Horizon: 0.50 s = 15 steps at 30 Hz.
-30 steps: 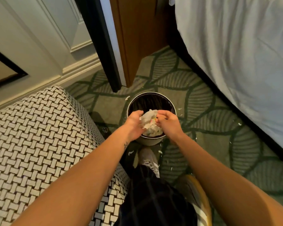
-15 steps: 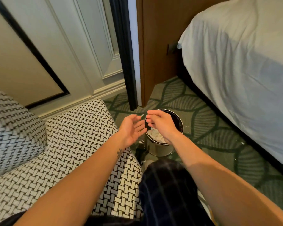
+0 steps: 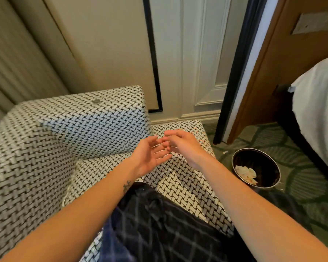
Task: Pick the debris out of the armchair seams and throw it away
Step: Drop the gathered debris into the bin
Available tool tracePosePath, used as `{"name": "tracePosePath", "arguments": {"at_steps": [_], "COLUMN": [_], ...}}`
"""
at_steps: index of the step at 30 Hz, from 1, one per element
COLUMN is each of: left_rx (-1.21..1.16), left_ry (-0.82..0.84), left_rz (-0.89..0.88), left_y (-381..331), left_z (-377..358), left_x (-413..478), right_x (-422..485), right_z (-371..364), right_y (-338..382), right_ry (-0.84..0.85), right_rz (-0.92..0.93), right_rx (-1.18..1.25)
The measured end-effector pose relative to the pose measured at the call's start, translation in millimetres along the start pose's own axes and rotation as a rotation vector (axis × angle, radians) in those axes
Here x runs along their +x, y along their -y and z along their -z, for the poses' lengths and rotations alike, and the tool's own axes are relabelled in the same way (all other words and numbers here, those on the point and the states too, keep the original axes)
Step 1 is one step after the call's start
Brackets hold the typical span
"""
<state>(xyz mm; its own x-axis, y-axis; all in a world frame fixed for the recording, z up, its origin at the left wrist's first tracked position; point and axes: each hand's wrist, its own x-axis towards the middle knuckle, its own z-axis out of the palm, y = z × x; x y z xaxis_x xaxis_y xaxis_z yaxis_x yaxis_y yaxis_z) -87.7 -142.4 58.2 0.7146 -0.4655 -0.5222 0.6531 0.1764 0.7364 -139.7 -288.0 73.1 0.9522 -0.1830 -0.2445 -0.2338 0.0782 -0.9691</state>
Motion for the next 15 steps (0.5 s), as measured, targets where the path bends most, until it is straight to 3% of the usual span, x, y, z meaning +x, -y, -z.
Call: {"name": "tracePosePath", "arguments": {"at_steps": [7, 15], "left_rx": [-0.155, -0.401], "left_ry": [-0.163, -0.356], "left_rz": [-0.060, -0.101], "left_y": [-7, 12], "left_z": [120, 209], "left_x": [-52, -82], "right_x": [16, 42], "right_z": [-117, -191], "right_y": [-5, -29], "right_ry": [0.230, 0.349], "right_rz": [-0.001, -0.080], "right_rx": [-0.103, -0.124]}}
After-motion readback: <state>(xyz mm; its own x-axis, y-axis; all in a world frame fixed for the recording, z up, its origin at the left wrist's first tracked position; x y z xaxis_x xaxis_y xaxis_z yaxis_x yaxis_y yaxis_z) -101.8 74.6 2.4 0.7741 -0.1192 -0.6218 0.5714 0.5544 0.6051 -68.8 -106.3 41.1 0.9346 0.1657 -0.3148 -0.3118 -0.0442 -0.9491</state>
